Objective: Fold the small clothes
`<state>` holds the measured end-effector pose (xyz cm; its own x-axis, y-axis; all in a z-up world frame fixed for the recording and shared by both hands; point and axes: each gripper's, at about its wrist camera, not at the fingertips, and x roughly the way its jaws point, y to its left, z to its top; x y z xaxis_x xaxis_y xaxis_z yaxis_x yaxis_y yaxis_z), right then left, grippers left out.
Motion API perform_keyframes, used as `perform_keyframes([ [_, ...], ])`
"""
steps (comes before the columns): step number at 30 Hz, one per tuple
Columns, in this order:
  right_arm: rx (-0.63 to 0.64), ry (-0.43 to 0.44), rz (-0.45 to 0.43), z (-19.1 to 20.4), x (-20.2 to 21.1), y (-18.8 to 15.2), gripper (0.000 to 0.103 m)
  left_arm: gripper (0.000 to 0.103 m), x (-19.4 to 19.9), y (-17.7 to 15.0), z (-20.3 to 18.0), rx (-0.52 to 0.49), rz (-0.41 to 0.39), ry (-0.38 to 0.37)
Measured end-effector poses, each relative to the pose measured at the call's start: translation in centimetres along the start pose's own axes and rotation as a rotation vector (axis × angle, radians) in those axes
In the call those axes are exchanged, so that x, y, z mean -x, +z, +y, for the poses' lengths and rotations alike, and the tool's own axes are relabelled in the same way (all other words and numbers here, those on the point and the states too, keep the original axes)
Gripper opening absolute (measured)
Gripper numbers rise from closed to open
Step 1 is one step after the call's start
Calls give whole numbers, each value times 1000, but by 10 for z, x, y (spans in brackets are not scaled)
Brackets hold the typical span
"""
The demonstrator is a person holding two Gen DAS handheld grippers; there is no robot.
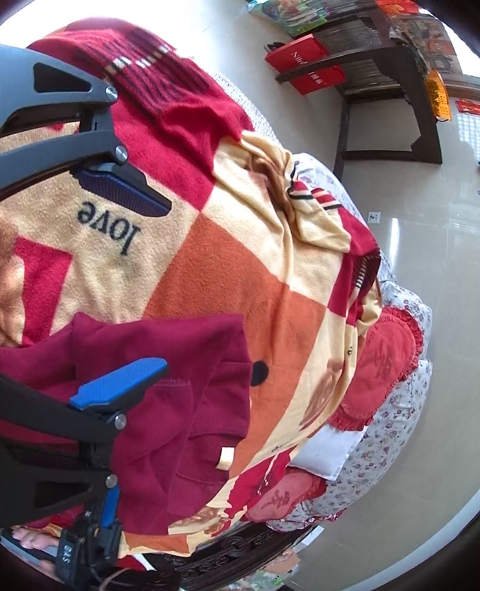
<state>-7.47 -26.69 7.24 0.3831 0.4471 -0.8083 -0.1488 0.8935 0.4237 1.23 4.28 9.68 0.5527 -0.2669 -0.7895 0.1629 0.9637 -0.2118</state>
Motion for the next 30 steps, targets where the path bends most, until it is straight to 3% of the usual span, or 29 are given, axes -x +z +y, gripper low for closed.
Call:
perform_keyframes([
  [5, -98, -104, -143, -34, 61, -29, 12, 82, -18, 1, -26, -47, 30, -39],
  [9, -249, -304, -252, -81, 103, -42, 14, 82, -46, -4, -58, -117, 92, -63],
  [11, -340, -399, -270, -110, 113, -49, 16, 73, -65, -8, -73, -153, 140, -60],
  [13, -409, -418, -281, -132, 116, -52, 18, 54, -77, -11, -83, -190, 162, -22],
  [16, -486, -376, -265, -155, 102, -47, 21, 27, -76, -10, -91, -224, 149, 10],
  [18, -511, -322, -229, -163, 83, -41, 20, 17, -65, -5, -89, -209, 130, -9],
  [19, -517, -314, -215, -162, 77, -38, 11, 8, -56, -1, -86, -206, 106, -16],
  [20, -501, -328, -232, -160, 79, -36, 0, 7, -46, 3, -83, -210, 71, -10],
  [22, -423, -378, -326, -144, 91, -33, 0, 7, -36, 8, -76, -198, 29, -22],
  [24, -390, -447, -398, -136, 102, -32, 0, 7, -43, 7, -73, -196, 52, -8],
  [28, -436, -524, -286, -157, 77, -34, 0, 7, -62, -7, -70, -194, 93, 47],
  [30, -478, -507, -312, -157, 87, -45, 2, 7, -59, -9, -67, -190, 87, 41],
])
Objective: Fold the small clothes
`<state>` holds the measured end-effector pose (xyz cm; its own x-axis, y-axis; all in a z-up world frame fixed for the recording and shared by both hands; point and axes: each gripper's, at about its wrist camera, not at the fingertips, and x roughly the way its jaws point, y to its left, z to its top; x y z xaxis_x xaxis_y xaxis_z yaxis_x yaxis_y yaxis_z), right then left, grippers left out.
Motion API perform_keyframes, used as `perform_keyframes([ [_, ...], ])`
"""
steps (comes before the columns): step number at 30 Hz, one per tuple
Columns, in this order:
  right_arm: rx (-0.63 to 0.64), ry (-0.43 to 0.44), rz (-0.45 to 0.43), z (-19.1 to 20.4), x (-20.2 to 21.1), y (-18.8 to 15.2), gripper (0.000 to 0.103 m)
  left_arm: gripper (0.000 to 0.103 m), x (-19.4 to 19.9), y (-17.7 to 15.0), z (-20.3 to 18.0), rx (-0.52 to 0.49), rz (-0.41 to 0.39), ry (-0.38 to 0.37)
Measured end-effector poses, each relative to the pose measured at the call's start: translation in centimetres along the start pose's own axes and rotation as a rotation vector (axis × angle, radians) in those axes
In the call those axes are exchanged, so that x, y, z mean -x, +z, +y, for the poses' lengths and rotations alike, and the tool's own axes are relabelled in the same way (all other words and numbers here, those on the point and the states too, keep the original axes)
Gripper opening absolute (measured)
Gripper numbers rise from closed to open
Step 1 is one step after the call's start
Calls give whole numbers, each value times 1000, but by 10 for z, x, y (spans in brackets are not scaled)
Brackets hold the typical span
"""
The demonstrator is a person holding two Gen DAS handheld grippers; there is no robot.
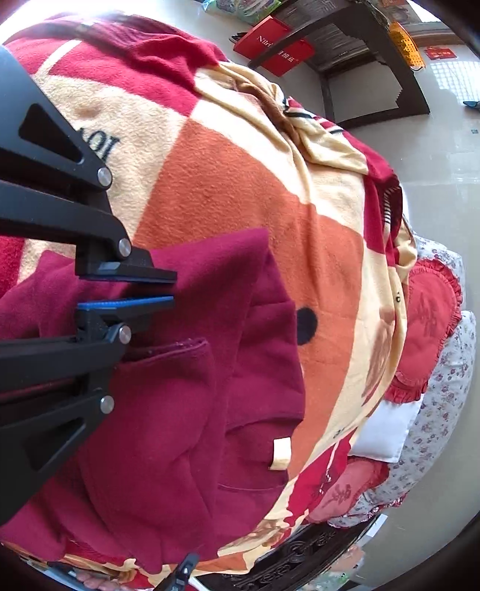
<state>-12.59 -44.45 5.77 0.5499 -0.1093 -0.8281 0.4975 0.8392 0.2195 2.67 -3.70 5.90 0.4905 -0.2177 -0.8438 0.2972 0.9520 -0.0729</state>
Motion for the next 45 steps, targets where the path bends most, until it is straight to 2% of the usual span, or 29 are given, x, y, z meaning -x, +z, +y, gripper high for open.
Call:
perform_keyframes([
  [4, 26, 67, -37, -3, 37, -9, 3, 9, 2, 2, 1, 2, 7, -7],
  [6, 105, 120, 50, 6, 38, -21, 3, 9, 3, 1, 2, 7, 13, -5],
  [7, 152, 102, 134, 13, 31, -33, 3, 12, 6, 1, 2, 11, 13, -9],
  [9, 214, 30, 222, 18, 23, -58, 3, 22, 12, 1, 4, 13, 5, -25],
  [10, 235, 17, 237, 17, 23, -69, 3, 33, 15, 0, 4, 13, -2, -29],
  [11, 234, 16, 235, 14, 26, -75, 3, 43, 19, 0, 4, 12, -11, -31],
  [13, 177, 37, 224, 3, 36, -77, 3, 50, 26, 2, 1, -1, -38, -41],
  [16, 104, 64, 146, -8, 52, -65, 3, 52, 31, 7, -7, -29, -55, -47],
  [20, 68, 97, 72, 0, 62, -47, 9, 52, 19, 13, -23, -52, -31, -79],
  [22, 61, 108, 64, 7, 60, -44, 9, 49, 2, 15, -31, -74, 9, -55],
  [23, 59, 114, 67, 11, 56, -44, 9, 45, -8, 16, -34, -77, 30, -37],
  [25, 60, 129, 76, 16, 51, -42, 9, 30, -23, 17, -38, -87, 50, -7],
  [27, 56, 134, 73, 17, 49, -41, 9, 24, -28, 18, -41, -92, 47, -5],
  [28, 51, 133, 70, 17, 47, -40, 9, 11, -28, 19, -43, -100, 48, -16],
  [30, 41, 131, 67, 16, 45, -40, 10, 9, -22, 19, -46, -111, 34, -10],
  [32, 27, 123, 62, 14, 42, -35, 10, 7, -5, 23, -47, -125, -12, -38],
  [35, 2, 101, 27, 10, 41, -24, 10, 7, 22, 29, -32, -85, -81, -90],
  [37, -13, 83, -2, 8, 41, -18, 11, 7, 28, 32, -19, -53, -99, -73],
  [41, -20, 86, -3, 13, 32, -9, 12, 7, 8, 27, -5, -15, -51, -2],
  [45, 64, 44, 53, 28, 3, -6, 12, 8, -13, 14, 2, 11, 19, -7],
])
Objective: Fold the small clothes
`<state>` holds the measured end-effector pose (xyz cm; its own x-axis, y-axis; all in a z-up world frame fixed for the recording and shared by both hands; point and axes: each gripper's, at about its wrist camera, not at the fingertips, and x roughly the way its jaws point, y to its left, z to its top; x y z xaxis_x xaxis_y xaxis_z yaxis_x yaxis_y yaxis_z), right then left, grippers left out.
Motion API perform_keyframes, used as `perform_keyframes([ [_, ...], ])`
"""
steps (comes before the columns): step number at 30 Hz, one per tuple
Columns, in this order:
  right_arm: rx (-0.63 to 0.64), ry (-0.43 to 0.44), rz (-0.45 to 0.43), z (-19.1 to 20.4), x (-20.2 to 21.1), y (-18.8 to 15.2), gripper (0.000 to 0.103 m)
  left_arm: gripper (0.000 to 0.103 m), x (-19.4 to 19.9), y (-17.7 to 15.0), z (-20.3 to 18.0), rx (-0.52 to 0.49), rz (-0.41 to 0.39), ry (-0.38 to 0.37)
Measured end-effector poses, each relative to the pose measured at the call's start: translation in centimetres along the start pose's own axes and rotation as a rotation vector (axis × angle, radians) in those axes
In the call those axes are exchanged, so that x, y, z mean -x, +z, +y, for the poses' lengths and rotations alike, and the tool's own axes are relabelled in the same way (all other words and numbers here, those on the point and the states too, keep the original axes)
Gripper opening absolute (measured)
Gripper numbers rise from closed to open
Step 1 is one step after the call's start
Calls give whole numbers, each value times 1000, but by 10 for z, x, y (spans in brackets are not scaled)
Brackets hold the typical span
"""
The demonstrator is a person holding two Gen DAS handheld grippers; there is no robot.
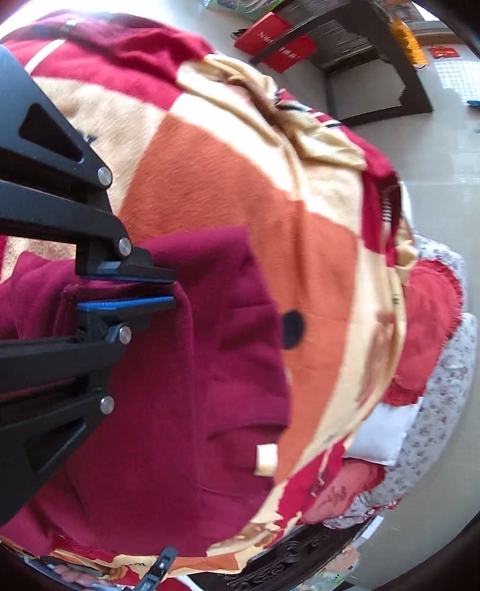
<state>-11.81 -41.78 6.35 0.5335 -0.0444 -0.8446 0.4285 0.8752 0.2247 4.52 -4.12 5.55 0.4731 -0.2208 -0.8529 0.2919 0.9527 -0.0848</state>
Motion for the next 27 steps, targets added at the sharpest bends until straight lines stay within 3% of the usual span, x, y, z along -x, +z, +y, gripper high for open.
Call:
perform_keyframes([
  [2, 15, -88, 33, -4, -17, -1, 15, 14, 3, -5, 3, 12, 12, -21],
  [4, -38, -49, 37, -13, -13, -4, 15, 34, 12, -9, 7, 15, 17, -55],
  [5, -57, -31, 23, -16, -5, -7, 15, 51, 19, -13, 10, 11, 10, -62],
  [7, -61, 1, -12, -18, 15, -17, 15, 61, 33, -25, 13, -2, -6, -60],
  [11, -41, 29, 45, -22, 17, -49, 14, 61, 48, -55, 13, -39, 33, -87],
  [13, -52, 34, 124, -28, 2, -66, 14, 61, 56, -78, 10, -62, 73, -111],
  [19, -111, 118, 22, -39, 61, -94, 19, 61, 81, -135, 7, -122, 149, -146],
  [27, -27, 154, 85, -50, 130, -159, 25, 61, 115, -204, 6, -146, 210, -149],
])
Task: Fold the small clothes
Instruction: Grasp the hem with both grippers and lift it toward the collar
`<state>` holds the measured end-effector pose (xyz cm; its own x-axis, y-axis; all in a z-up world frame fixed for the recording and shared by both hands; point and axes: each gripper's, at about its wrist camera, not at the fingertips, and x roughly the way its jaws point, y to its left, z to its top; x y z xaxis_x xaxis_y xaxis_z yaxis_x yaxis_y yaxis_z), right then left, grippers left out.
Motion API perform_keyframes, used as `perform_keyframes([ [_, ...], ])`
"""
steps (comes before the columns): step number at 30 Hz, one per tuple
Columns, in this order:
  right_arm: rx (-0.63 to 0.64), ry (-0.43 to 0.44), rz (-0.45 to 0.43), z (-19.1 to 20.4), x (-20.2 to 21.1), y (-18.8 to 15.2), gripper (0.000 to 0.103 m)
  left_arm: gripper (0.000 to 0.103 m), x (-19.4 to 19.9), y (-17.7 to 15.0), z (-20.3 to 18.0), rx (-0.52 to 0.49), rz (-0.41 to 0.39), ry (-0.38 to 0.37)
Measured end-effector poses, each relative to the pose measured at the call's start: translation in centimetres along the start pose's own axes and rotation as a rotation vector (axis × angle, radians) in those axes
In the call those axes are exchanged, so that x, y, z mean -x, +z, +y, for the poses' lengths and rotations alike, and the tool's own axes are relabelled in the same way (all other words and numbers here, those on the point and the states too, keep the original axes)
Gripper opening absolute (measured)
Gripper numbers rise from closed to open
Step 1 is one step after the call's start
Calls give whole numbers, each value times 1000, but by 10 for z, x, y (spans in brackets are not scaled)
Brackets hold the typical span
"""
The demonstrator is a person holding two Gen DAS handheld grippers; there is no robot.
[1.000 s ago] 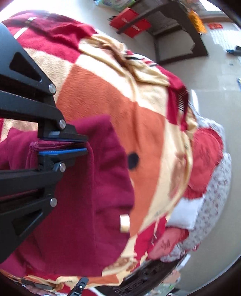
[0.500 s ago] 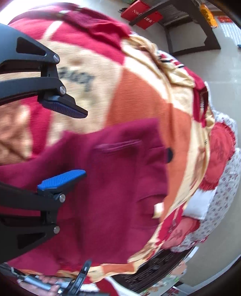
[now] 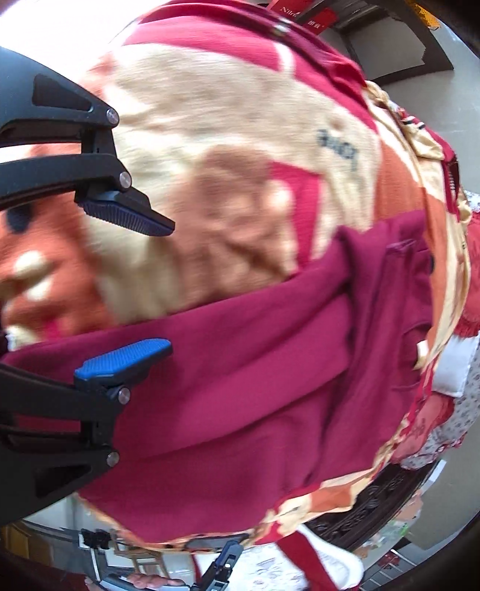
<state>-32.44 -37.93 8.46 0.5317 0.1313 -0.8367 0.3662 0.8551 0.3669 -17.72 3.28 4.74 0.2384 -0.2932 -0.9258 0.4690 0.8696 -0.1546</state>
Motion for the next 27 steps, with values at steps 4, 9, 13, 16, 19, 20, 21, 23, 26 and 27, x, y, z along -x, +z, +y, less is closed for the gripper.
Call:
perform_keyframes([
  [4, 45, -7, 32, 2, 11, -36, 27, 63, 12, -35, -12, -42, -7, 30],
  [9, 82, -17, 100, 5, -3, -71, 27, 64, 14, -63, -17, -6, 58, -38],
  [13, 76, -6, 82, 8, -7, -85, 27, 64, 8, -74, -24, 22, 72, -34],
  [16, 49, 4, 71, 6, -7, -86, 27, 64, 5, -76, -31, 22, 66, -38],
  [19, 21, 16, 65, 4, -7, -84, 27, 55, 0, -76, -39, 0, 57, -14],
  [20, 14, 19, 62, 4, -8, -84, 27, 41, -1, -77, -41, -4, 56, -15],
  [21, 11, 19, 54, 4, -8, -85, 25, 31, -4, -75, -46, -8, 61, -19],
  [23, 16, 1, 38, 5, -8, -86, 0, 11, -6, -75, -49, -6, 80, -52],
  [26, 28, 6, 25, 7, -3, -86, 0, 7, 7, -67, -49, -23, 53, -58],
  [27, 35, 16, 5, 10, 4, -87, 0, 6, 14, -65, -46, -19, 41, -64],
])
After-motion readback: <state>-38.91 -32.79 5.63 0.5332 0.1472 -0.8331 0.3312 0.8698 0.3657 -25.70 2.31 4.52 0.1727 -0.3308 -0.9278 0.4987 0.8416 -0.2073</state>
